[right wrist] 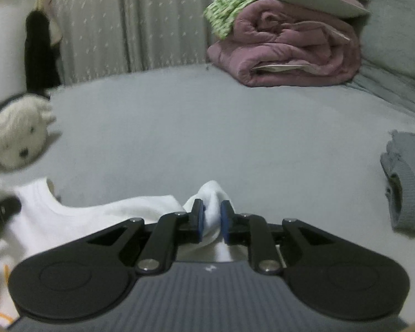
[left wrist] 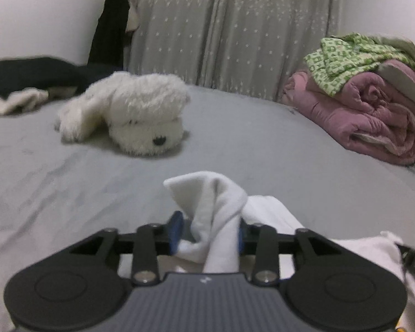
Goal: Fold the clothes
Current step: 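Lay the T-shirt flat on the bed and open both grippers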
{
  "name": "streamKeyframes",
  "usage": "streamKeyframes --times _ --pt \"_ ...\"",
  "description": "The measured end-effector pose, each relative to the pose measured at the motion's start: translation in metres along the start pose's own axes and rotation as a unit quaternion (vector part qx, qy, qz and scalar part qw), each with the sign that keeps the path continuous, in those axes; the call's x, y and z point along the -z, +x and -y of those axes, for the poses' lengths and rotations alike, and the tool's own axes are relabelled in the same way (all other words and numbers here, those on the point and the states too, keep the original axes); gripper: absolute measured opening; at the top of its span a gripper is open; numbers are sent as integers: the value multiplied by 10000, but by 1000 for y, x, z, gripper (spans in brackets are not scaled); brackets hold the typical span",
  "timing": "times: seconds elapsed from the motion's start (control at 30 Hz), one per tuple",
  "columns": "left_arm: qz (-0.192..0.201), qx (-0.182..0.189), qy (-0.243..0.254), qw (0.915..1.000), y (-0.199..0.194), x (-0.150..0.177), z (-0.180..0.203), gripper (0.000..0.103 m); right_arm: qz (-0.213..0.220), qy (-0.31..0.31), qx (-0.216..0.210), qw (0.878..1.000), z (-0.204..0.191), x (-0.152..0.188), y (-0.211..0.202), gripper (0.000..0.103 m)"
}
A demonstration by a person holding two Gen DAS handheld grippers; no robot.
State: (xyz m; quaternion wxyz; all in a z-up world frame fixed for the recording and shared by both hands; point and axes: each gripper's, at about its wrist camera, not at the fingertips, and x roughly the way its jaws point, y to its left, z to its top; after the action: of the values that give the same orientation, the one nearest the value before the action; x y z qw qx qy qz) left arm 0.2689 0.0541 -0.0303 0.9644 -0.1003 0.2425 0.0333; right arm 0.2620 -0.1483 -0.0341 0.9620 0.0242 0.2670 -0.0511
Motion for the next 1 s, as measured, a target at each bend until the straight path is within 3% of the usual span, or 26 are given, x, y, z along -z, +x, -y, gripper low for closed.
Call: streamKeyframes --times 0.1,0.17,0.23,0.37,1.0 --pt "-188 108 -95 9997 -3 0 -1 55 -67 -289 60 9995 -6 0 -9 28" --pt "-222 148 -31 9996 -14 -1 3 63 -114 -269 48 9996 -3 0 -18 50" --pt "-247 199 59 9995 -26 -3 7 71 -174 -10 -83 9998 9 1 -31 51" --pt "-286 280 122 9991 -54 -2 12 71 -294 321 -268 9987 25 3 -60 52" --pt "-677 102 426 9967 -161 31 7 71 -564 365 -392 9970 42 32 -154 52"
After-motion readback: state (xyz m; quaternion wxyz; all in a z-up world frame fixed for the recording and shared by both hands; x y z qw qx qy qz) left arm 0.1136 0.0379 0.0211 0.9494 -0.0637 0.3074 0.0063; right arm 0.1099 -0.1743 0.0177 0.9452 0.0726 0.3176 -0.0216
